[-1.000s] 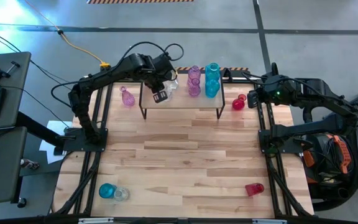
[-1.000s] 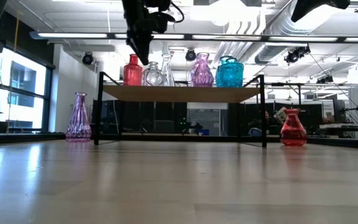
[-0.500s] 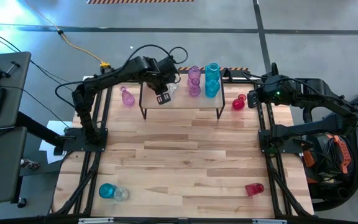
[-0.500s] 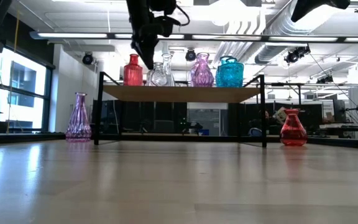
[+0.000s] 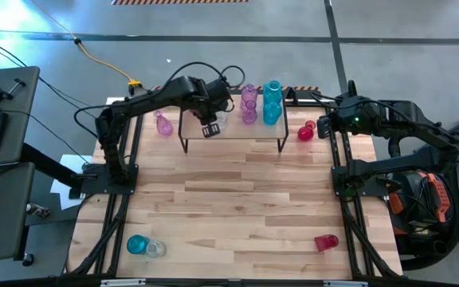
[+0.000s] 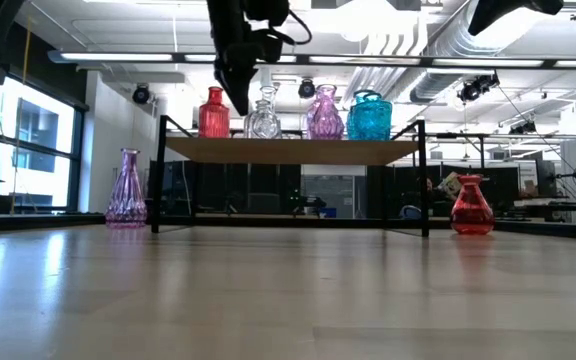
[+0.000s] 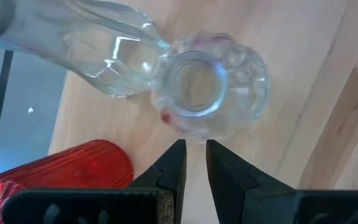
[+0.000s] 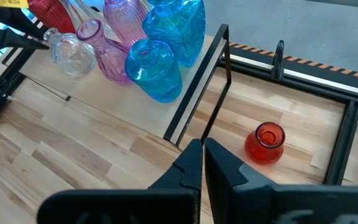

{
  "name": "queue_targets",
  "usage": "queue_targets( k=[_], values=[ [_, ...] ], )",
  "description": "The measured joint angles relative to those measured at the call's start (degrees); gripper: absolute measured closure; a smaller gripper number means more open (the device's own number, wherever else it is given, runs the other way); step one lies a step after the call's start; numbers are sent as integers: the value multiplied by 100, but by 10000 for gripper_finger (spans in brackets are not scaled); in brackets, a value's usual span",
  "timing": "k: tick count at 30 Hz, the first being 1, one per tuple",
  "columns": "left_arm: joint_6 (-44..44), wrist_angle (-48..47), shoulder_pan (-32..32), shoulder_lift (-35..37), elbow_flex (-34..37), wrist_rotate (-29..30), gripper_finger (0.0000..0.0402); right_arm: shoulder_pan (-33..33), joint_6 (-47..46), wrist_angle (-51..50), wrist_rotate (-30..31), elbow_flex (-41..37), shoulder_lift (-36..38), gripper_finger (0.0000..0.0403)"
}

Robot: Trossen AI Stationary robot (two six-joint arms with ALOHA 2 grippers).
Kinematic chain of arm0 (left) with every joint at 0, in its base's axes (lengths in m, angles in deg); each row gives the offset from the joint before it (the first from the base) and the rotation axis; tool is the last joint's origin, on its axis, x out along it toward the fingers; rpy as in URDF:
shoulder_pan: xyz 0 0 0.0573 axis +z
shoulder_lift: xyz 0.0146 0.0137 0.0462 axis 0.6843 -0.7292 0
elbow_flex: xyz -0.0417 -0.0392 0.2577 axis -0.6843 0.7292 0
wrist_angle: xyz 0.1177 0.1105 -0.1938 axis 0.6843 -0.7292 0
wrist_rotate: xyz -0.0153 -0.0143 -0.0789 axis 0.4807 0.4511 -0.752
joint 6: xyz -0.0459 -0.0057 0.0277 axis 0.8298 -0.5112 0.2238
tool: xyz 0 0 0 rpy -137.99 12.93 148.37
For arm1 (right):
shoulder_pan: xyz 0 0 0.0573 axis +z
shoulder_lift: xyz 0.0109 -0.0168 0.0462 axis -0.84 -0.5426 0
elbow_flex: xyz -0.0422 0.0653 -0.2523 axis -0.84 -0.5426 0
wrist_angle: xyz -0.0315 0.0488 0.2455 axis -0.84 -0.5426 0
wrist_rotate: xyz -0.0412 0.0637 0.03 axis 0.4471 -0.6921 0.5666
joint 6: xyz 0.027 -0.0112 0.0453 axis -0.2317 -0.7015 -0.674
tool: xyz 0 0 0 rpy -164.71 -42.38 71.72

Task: Sort vases onto shelf
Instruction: Put the top transparent vase on the shelf aligned with the other transparent vase, then put the blue vase on the shelf aligned with the other blue vases

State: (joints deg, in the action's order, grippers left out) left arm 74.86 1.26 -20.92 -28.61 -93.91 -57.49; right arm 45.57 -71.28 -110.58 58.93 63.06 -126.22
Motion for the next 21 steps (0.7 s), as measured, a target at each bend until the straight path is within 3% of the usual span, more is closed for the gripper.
queue_targets(
  k=[10,21],
  values=[
    [-46,-109,20,20,0,-6,346,0,0,0,0,0,-1,402],
    [472,-342,74,734,-9,36,346,0,-105,-2,0,0,-54,402]
  ],
)
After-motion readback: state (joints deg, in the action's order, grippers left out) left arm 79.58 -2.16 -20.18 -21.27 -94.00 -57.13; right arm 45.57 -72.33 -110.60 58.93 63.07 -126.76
